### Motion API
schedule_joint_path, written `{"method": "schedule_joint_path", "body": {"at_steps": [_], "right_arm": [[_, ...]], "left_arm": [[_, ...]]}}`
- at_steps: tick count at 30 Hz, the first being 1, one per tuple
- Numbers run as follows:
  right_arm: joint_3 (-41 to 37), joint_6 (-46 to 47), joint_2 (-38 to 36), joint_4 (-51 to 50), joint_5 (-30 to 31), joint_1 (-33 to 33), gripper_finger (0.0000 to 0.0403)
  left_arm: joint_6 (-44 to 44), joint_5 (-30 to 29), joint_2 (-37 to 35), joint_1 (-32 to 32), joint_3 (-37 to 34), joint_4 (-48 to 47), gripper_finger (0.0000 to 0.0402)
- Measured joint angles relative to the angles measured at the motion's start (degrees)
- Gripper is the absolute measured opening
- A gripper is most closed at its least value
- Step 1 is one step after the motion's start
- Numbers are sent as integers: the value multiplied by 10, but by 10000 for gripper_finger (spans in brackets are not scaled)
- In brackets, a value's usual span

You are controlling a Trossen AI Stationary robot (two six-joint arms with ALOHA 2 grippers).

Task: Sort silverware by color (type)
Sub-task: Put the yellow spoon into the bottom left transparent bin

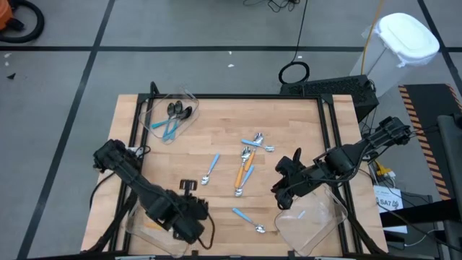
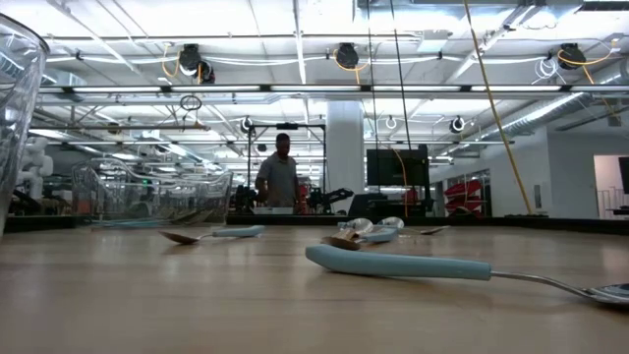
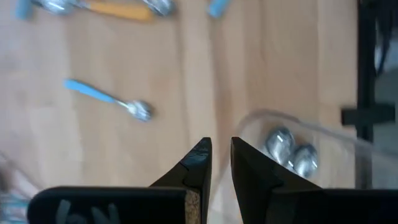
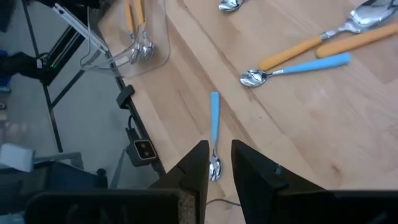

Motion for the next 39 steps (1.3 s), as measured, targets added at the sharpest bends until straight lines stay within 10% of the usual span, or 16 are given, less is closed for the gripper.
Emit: {"method": "schedule_joint_path", "body": {"at_steps": [15, 39], "right_arm": [[0, -27, -27, -89, -41, -5, 66], [0, -280, -158, -261, 37, -4, 66]], "left_arm": [[-24, -86, -1, 127, 88, 122, 62], [-346, -48, 89, 284, 88, 218, 63]]}}
